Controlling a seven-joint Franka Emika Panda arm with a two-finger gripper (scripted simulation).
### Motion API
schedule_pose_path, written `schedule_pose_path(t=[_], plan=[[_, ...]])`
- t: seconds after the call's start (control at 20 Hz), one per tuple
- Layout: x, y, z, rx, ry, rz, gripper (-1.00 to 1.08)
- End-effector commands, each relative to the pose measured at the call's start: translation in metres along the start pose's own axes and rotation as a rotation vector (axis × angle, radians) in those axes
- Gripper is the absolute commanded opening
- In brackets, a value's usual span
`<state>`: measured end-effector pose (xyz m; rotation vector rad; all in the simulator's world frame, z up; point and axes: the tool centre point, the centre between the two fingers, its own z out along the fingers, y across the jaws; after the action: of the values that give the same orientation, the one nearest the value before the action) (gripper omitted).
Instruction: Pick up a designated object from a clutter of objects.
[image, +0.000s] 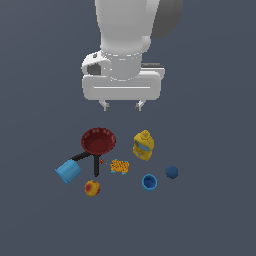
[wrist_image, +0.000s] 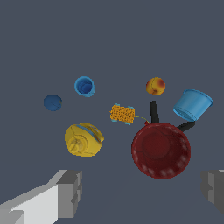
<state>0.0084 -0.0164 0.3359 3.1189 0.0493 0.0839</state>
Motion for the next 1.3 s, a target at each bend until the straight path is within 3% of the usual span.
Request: schedule_pose_path(t=[0.0, 0.5, 1.25], plan=[[0.0, 0.0, 0.0, 0.0, 0.0, 0.0, 1.0], [-0.006, 0.02, -0.006, 0.023, -0.004, 0.075, 1.0], [0.014, 0.027, 0.01, 0.017, -0.008, -0.037, 1.0]])
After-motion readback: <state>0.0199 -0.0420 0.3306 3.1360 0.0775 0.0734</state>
